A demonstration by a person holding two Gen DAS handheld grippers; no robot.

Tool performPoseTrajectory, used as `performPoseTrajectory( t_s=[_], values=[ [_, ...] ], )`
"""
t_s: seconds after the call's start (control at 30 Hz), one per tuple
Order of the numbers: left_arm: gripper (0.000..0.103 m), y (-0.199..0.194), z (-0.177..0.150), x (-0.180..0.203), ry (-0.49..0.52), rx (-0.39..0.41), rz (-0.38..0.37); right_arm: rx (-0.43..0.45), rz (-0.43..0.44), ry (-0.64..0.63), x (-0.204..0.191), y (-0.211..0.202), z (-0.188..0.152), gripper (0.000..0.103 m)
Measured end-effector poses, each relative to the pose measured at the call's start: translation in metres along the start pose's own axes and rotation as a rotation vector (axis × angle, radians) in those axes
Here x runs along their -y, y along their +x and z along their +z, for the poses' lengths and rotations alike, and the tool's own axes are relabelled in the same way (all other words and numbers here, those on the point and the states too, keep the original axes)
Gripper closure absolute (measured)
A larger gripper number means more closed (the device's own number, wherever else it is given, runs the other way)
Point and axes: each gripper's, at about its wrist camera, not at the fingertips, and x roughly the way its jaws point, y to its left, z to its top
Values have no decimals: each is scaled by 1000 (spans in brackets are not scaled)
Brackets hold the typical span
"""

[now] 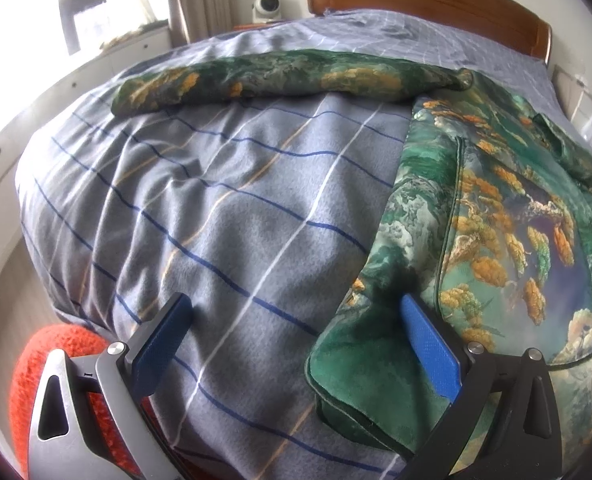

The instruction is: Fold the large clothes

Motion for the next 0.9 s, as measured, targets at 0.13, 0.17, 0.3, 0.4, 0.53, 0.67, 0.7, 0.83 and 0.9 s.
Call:
performPoseTrajectory(
  t_s=[0.13, 0.17, 0.3, 0.4, 0.53, 0.67, 0.7, 0.83, 0.9],
  values=[
    [0, 2, 0, -4, -22, -13, -18, 83, 28, -154, -35, 4, 8, 25],
    [0, 1, 0, -5, -21, -14, -19, 101, 33, -194, -42, 12, 11, 25],
    [0, -3, -3, -6, -14, -19, -20, 8, -10, -251, -40, 62, 11, 24],
    [0, -4, -4, -7, -19, -21, -21, -6, 4, -196, -36, 72, 2, 19],
    [0, -4, -4, -6, -20, -23, -16, -14, 39, -245, -53, 74, -8, 17],
    [0, -4, -4, -5, -15, -23, -17, -38, 98, -350, -76, 81, -21, 14],
    [0, -4, -4, -5, -17, -25, -19, -41, 119, -369, -81, 82, -23, 14],
    [0, -4, -4, -7, -22, -30, -27, -26, 168, -391, -90, 80, -26, 14],
    [0, -4, -3, -7, -29, -36, -25, 23, 173, -402, -93, 69, -27, 14]
  ],
)
